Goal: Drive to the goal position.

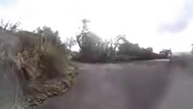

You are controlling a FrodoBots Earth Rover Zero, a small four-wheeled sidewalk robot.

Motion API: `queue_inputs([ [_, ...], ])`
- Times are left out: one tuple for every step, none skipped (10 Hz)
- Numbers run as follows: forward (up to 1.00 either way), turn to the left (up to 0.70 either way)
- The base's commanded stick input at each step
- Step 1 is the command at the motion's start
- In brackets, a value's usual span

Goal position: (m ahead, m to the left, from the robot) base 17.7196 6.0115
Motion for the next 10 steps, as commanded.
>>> queue_inputs([
  [0.7, 0.0],
  [0.7, 0.0],
  [0.7, 0.0],
  [0.7, 0.0],
  [0.7, 0.0],
  [0.7, 0.0],
  [0.7, -0.04],
  [0.7, -0.26],
  [0.7, -0.35],
  [0.7, -0.35],
])
